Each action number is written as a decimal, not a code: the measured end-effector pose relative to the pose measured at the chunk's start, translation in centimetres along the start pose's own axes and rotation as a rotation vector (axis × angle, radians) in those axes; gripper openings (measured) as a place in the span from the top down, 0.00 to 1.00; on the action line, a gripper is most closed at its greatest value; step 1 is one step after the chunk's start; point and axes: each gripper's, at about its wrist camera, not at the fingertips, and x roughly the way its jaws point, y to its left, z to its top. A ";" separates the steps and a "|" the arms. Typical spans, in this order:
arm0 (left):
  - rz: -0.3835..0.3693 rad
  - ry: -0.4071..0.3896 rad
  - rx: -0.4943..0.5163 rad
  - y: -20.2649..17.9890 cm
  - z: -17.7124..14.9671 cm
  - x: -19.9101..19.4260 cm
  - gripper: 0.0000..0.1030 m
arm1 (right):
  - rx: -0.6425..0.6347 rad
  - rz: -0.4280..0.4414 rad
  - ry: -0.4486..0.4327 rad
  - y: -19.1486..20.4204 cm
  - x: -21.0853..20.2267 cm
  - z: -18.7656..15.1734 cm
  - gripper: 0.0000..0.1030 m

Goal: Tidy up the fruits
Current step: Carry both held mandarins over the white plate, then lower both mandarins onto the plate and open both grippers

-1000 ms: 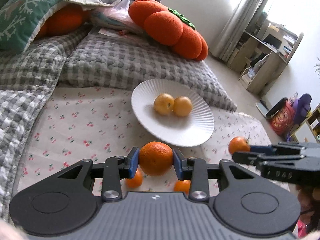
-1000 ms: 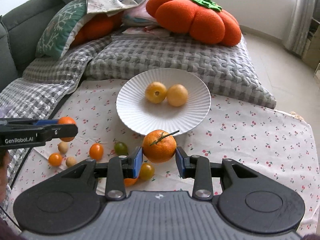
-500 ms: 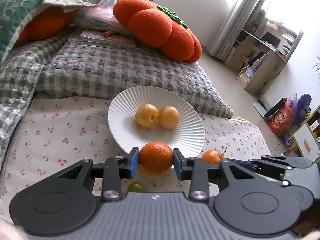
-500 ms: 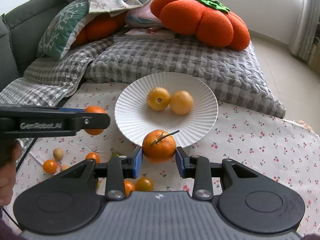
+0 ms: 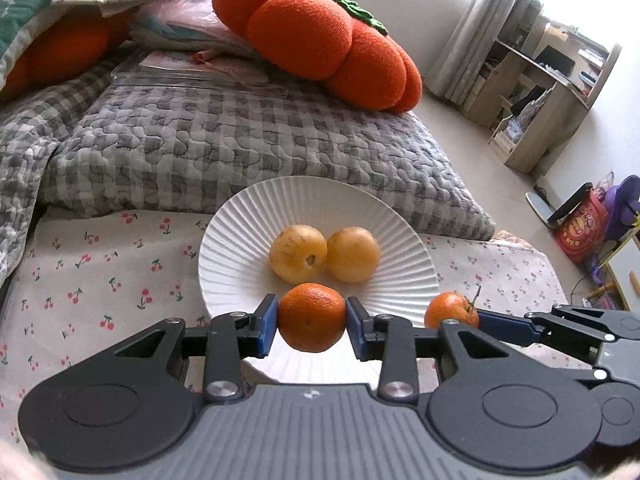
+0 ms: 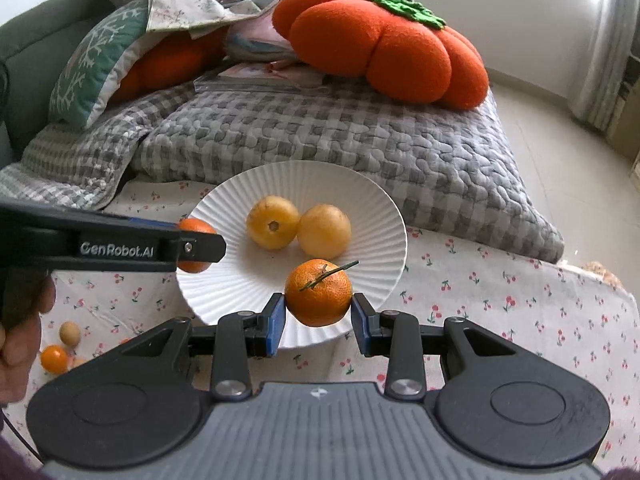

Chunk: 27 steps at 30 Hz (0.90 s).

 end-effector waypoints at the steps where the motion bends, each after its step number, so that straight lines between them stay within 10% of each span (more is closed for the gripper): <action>1: 0.002 0.005 0.001 0.1 0.0 0.2 0.72 | -0.009 0.008 0.002 0.0 0.2 -0.2 0.69; 27: 0.013 0.047 0.040 1.0 0.2 4.8 0.72 | -0.095 0.106 -0.042 1.4 5.9 -0.2 0.69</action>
